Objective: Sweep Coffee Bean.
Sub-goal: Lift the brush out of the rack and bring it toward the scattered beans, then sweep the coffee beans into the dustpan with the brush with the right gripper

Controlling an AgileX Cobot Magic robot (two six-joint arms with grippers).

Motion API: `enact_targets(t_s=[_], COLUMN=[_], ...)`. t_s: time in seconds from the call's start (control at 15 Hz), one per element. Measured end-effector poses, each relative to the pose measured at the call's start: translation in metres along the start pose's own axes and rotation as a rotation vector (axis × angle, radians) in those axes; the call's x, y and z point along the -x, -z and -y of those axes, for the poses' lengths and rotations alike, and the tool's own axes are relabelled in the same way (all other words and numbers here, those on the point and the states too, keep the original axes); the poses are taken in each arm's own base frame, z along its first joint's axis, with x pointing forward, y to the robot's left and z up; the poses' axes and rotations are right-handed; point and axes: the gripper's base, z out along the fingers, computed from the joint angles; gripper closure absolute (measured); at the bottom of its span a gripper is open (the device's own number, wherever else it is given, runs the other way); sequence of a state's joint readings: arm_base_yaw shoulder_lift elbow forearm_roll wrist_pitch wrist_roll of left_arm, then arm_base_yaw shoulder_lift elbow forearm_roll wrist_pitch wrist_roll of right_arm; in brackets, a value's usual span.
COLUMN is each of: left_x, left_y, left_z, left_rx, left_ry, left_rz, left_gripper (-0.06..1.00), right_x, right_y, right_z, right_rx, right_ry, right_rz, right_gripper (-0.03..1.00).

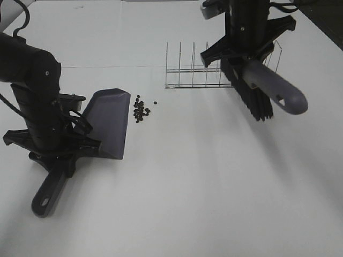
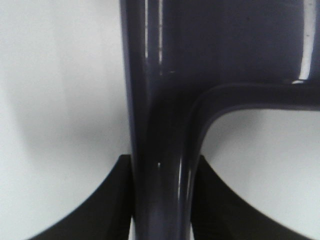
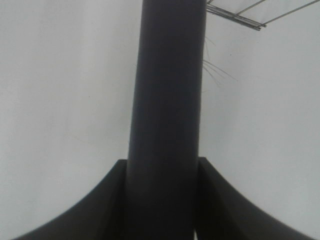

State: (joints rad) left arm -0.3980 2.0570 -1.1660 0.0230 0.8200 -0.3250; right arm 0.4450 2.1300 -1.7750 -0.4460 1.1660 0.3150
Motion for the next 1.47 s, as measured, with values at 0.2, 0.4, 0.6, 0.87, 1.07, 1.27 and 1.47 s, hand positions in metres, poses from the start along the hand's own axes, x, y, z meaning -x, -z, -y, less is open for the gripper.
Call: enact_targets(t_s=[0.2, 0.4, 0.6, 0.87, 1.07, 1.27, 1.47], left_x=[0.000, 0.000, -0.001, -0.001, -0.001, -0.001, -0.001], left_y=[0.000, 0.000, 0.000, 0.000, 0.000, 0.000, 0.000], left_z=[0.000, 0.001, 0.002, 0.002, 0.002, 0.002, 0.002], left_rx=[-0.003, -0.011, -0.021, -0.021, -0.022, -0.023, -0.024], left_ry=[0.007, 0.015, 0.029, 0.029, 0.030, 0.031, 0.032], left_rz=[0.000, -0.004, -0.007, -0.007, -0.008, -0.009, -0.009], left_gripper=[0.68, 0.68, 0.68, 0.68, 0.68, 0.68, 0.68], right_x=[-0.002, 0.002, 0.011, 0.022, 0.020, 0.009, 0.002], right_y=[-0.031, -0.052, -0.056, -0.049, -0.033, -0.019, -0.009], right_z=[-0.038, -0.079, -0.110, -0.158, -0.195, -0.224, -0.237], right_rx=[-0.021, -0.022, -0.037, 0.024, 0.097, 0.172, 0.214], right_ry=[0.069, 0.142, 0.200, 0.287, 0.335, 0.363, 0.375], right_rz=[-0.017, -0.025, -0.043, 0.018, 0.069, 0.079, 0.079], right_gripper=[0.61, 0.61, 0.61, 0.61, 0.61, 0.61, 0.61])
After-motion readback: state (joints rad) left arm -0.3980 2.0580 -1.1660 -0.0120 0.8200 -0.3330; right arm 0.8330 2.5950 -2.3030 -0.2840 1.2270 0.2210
